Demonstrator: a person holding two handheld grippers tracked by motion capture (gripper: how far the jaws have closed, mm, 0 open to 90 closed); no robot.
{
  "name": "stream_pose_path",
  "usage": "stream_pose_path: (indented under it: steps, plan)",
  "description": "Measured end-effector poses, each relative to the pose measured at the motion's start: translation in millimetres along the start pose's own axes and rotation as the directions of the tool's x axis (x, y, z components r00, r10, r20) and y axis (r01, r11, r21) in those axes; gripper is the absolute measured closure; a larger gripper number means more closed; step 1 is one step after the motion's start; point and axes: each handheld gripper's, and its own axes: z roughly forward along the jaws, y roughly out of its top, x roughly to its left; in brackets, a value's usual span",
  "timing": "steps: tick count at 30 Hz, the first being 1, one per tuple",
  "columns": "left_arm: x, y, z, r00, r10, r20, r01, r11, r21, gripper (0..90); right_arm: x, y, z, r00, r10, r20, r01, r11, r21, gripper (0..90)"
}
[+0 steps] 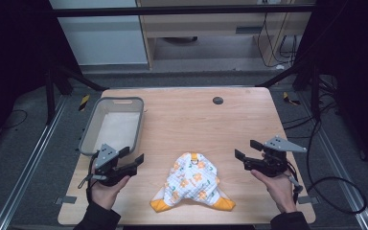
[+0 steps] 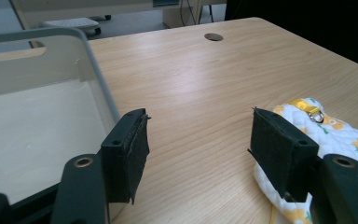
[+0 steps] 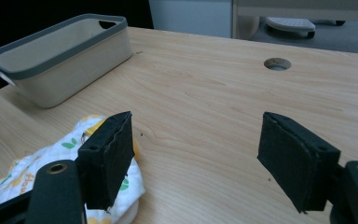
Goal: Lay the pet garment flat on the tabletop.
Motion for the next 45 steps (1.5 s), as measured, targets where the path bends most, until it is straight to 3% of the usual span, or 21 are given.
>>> stream_pose_path:
  steps: [6, 18, 29, 38, 45]
  plan:
    - [-9.5, 5.5, 18.8, 0.9993, 0.017, 0.032, -0.018, 0.9996, 0.021, 36.3, 6.1, 3.5, 10.8, 0.9994, -0.027, -0.023, 0.027, 1.000, 0.009, 28.3]
    - [-17.1, -0.4, 51.2, 0.9963, 0.011, 0.085, -0.019, 0.9958, 0.090, 35.3, 12.0, -2.9, 33.3, 0.9972, -0.035, -0.067, 0.038, 0.998, 0.051, 35.2]
    - [-30.7, -13.0, 72.6, 0.9912, 0.051, 0.122, -0.072, 0.9825, 0.172, 34.4, 20.6, -22.6, 55.9, 0.9939, -0.045, -0.101, 0.057, 0.991, 0.123, 37.3]
    - [-32.5, -21.9, 87.3, 0.9883, 0.017, 0.152, -0.050, 0.9758, 0.213, 34.5, 30.8, -34.3, 71.5, 0.9905, -0.040, -0.131, 0.063, 0.983, 0.171, 37.8]
    - [-40.1, -29.8, 100.5, 0.9829, 0.046, 0.179, -0.094, 0.9578, 0.272, 34.8, 35.5, -44.2, 85.0, 0.9878, -0.041, -0.150, 0.073, 0.974, 0.216, 39.4]
